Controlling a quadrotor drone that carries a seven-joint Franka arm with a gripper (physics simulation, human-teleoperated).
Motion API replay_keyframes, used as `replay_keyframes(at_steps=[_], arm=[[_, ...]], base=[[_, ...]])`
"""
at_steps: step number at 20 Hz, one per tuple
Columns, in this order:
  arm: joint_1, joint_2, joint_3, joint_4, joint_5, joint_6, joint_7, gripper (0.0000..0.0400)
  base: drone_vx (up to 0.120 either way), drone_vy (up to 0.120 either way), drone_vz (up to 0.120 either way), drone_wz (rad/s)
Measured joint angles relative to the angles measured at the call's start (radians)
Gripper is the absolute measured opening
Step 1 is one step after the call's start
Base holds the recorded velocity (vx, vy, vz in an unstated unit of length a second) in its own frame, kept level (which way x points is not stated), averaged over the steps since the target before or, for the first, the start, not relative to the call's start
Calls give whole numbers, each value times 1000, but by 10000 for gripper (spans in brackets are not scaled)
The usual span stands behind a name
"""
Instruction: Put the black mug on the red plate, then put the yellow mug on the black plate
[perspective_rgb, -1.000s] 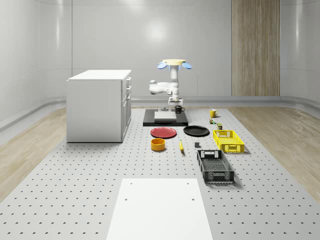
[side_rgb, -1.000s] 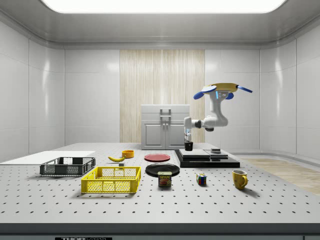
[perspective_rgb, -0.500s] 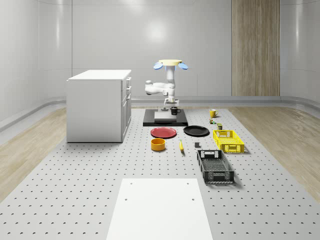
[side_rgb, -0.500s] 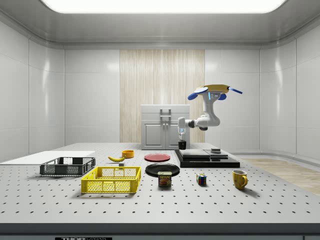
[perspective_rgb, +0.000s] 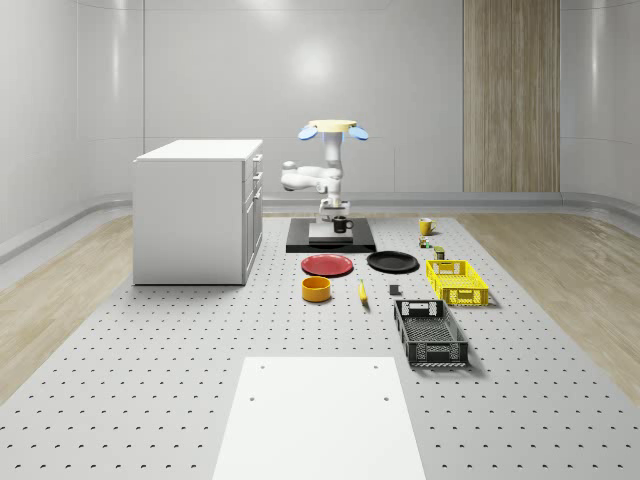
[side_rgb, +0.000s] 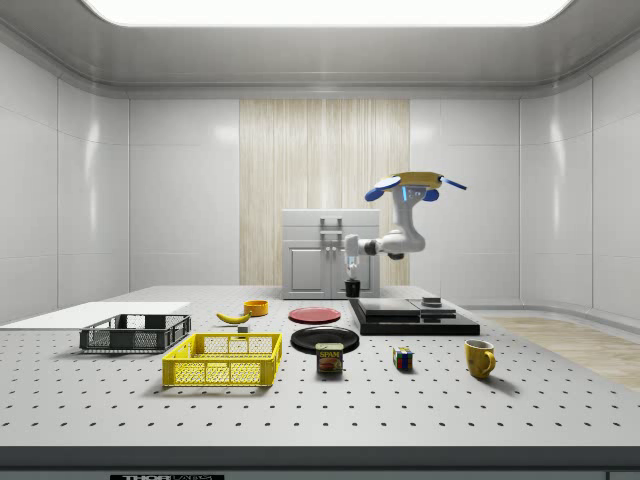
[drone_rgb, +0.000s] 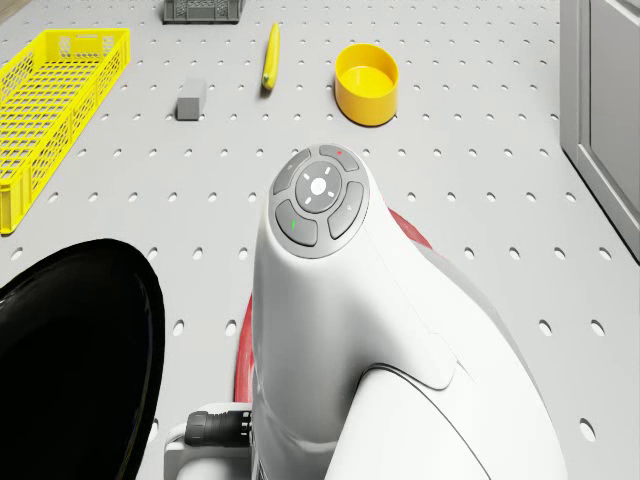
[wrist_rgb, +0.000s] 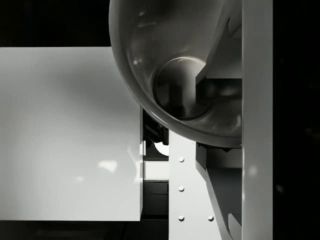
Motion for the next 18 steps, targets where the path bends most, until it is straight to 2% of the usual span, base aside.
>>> replay_keyframes(at_steps=[10, 16, 18], arm=[[-1, -14, 2, 0, 5, 13, 1, 110], [-2, -21, 3, 0, 8, 19, 2, 110], [-2, -23, 3, 0, 9, 21, 2, 110]], base=[[120, -116, 0, 0], [120, 0, 0, 0], [120, 0, -80, 0]])
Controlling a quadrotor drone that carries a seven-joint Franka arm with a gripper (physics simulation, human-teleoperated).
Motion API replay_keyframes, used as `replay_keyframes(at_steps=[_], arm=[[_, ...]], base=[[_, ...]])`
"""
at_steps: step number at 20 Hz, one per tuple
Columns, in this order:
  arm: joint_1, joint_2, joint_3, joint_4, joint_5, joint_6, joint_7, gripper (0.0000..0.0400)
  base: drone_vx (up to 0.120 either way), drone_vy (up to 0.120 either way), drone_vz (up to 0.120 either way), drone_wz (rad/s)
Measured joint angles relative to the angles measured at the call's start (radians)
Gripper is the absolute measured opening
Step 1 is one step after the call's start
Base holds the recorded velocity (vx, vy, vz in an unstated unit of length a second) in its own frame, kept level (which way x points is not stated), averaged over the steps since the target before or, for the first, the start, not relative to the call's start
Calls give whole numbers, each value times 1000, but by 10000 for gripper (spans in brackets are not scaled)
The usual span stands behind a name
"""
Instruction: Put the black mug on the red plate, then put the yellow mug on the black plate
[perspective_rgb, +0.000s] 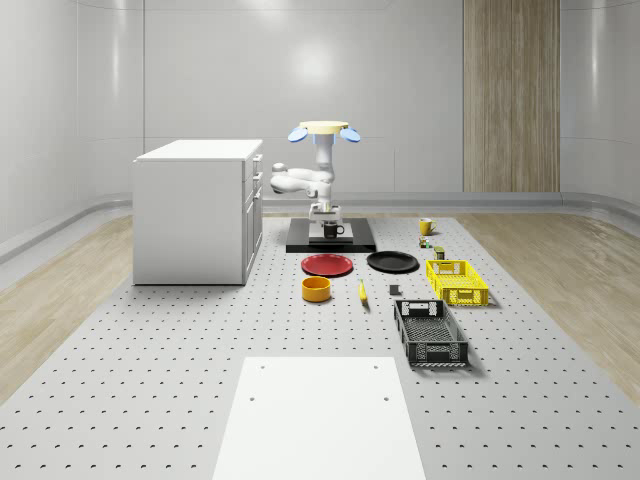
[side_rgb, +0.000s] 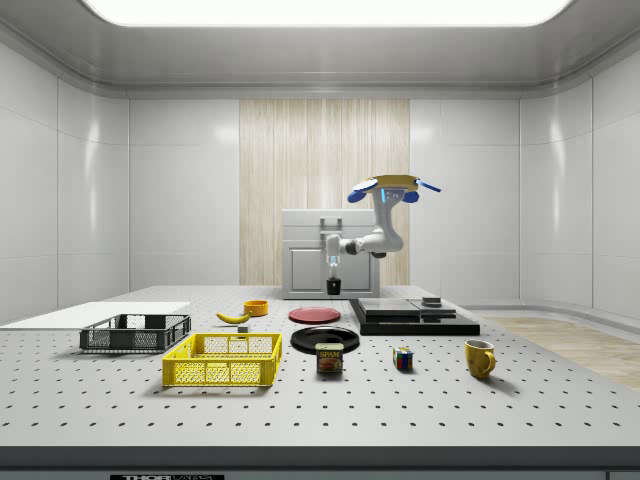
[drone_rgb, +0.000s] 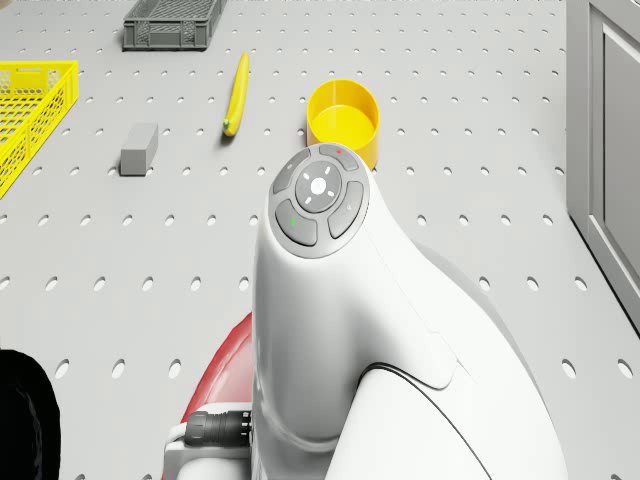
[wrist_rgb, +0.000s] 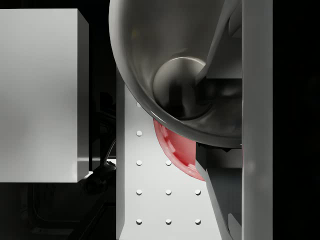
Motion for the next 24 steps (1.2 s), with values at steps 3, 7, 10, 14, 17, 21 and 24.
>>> replay_keyframes(at_steps=[3, 7, 10, 14, 17, 21, 24], arm=[[0, -3, 0, 0, 1, 3, 0, 110], [-1, -7, 1, 0, 3, 6, 0, 110], [-1, -9, 1, 0, 4, 9, 1, 110], [-1, -12, 2, 0, 5, 11, 1, 110], [-1, -14, 2, 0, 6, 13, 1, 110], [23, -18, 2, 1, 7, 17, -24, 110], [54, -21, 2, 2, 7, 20, -56, 110]], base=[[120, 0, -120, 0], [120, 0, -120, 0], [120, 0, -27, 0], [120, 0, 0, 0], [107, 0, 0, 0], [0, 0, 0, 0], [0, 0, 0, 0]])
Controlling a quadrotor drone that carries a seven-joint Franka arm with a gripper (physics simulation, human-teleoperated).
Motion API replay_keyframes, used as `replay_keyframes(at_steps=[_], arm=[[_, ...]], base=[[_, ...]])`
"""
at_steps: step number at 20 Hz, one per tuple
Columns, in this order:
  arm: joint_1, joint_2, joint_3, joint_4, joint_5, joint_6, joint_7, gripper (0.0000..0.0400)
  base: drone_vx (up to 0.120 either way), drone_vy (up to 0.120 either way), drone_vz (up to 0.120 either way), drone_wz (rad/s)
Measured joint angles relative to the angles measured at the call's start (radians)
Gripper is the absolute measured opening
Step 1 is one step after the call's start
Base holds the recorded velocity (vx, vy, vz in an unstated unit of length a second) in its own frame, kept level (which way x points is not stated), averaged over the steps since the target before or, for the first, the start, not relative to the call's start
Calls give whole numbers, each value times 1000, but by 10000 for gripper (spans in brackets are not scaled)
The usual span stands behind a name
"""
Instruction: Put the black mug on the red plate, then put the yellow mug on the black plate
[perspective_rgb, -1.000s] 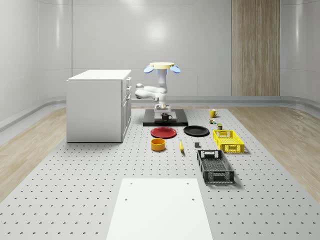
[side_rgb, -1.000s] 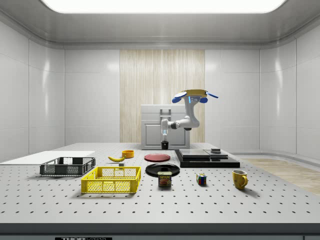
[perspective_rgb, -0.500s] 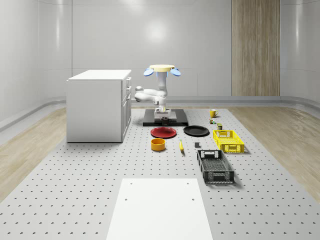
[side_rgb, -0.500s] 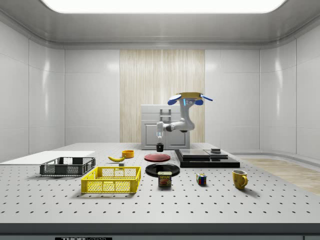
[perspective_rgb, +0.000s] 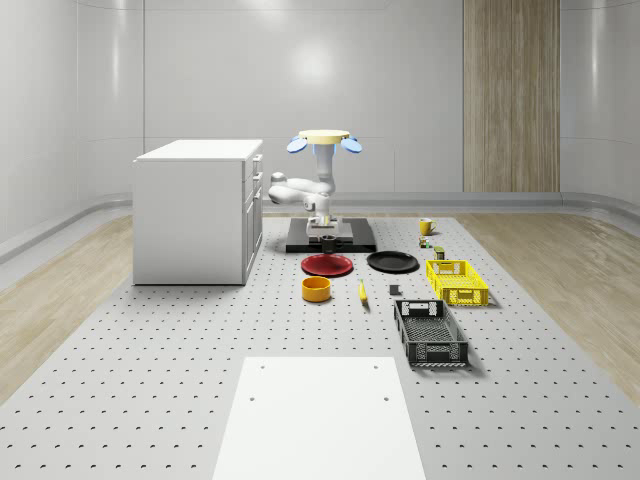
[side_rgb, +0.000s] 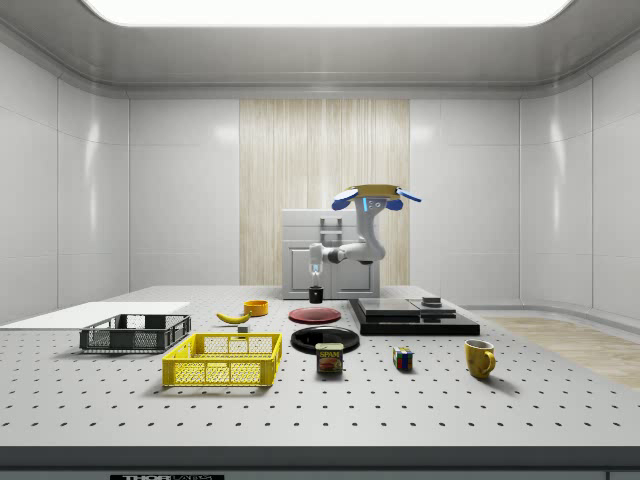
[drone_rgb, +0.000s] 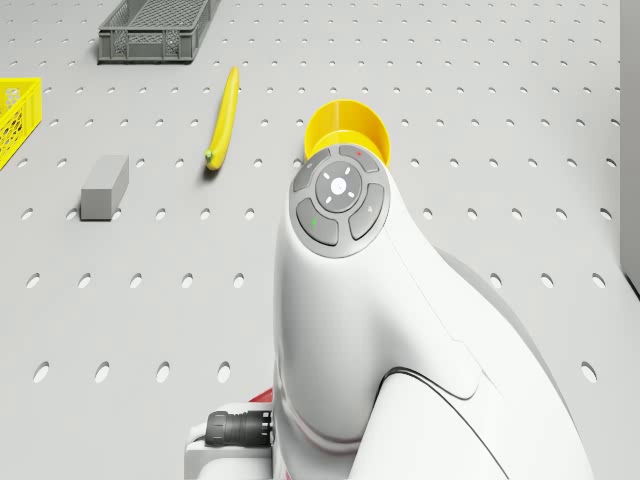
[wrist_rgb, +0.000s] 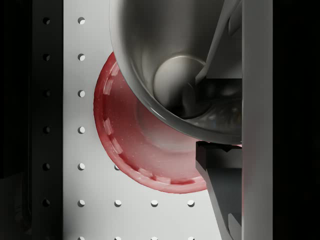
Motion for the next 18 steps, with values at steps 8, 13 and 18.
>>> replay_keyframes(at_steps=[8, 13, 18], arm=[[24, -8, -79, 12, -74, 30, -34, 110], [20, -9, -141, 24, -132, 50, -38, 110], [12, -7, -194, 36, -183, 66, -38, 110]], base=[[0, 0, 0, 0], [0, 0, 0, 0], [0, 0, 0, 0]])
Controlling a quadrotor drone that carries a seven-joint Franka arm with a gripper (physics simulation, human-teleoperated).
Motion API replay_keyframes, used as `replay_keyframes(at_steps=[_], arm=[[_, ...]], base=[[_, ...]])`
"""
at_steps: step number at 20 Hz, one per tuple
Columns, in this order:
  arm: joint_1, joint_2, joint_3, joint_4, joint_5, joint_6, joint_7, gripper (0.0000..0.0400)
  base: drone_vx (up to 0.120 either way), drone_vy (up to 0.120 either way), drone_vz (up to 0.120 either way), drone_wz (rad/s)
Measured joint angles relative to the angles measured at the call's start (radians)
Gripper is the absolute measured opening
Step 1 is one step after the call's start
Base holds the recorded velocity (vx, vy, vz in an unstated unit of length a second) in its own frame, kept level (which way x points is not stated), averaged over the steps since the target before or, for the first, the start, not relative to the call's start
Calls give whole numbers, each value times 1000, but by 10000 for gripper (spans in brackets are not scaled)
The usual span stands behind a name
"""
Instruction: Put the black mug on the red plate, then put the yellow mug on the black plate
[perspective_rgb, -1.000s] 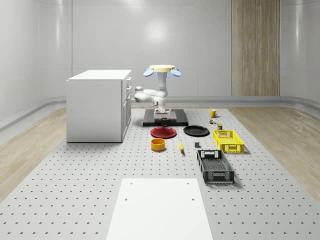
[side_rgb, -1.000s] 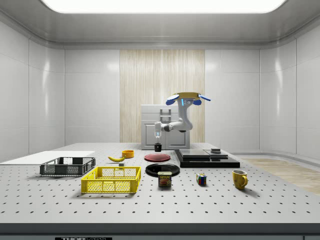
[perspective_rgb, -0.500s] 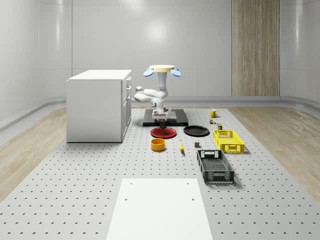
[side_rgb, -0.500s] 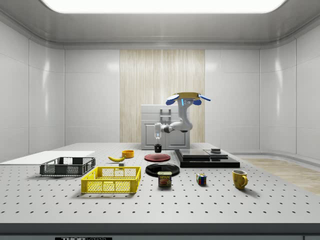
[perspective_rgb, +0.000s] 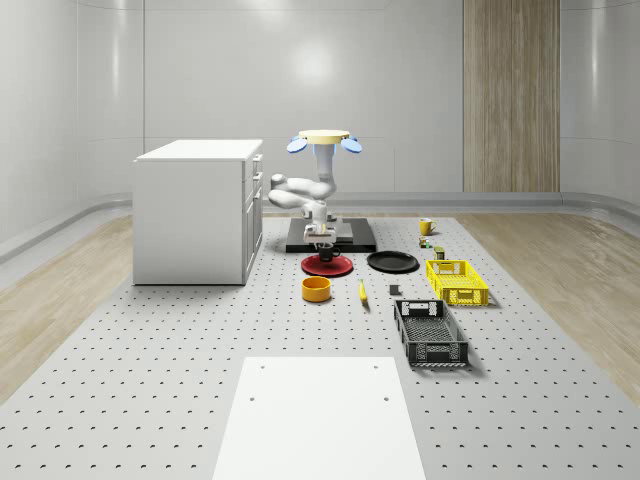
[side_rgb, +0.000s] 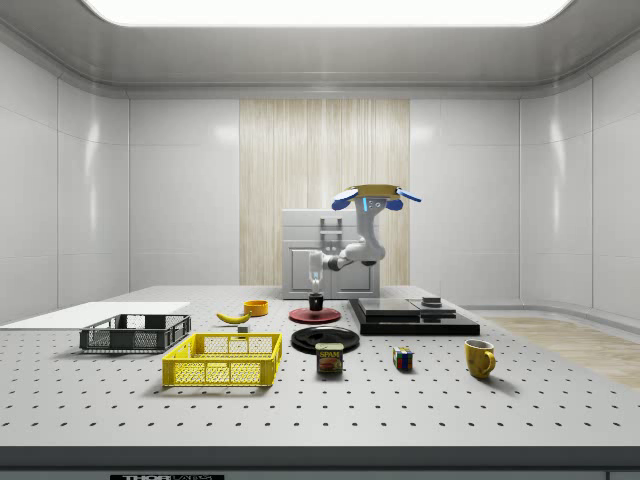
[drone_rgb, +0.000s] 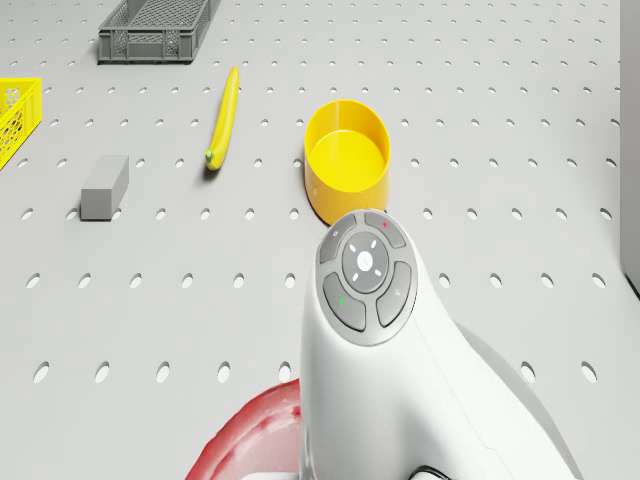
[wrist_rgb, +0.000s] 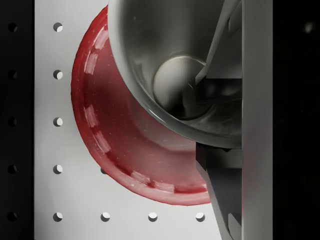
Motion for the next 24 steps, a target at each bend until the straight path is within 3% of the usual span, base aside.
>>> replay_keyframes(at_steps=[1, 3, 7, 10, 13, 24], arm=[[-1, 1, -7, 2, -7, 2, 0, 174], [-2, 2, -13, 3, -13, 2, -1, 263], [6, 6, 17, -5, 14, -11, -3, 350], [12, 7, 46, -11, 41, -23, -4, 376], [15, 9, 64, -15, 58, -30, -5, 389], [18, 10, 82, -19, 75, -37, -5, 399]], base=[[0, 0, 0, 0], [0, 0, 0, 0], [0, 0, 50, 0], [0, 0, 120, 0], [-80, 120, 120, 0], [-120, 120, 0, 0]])
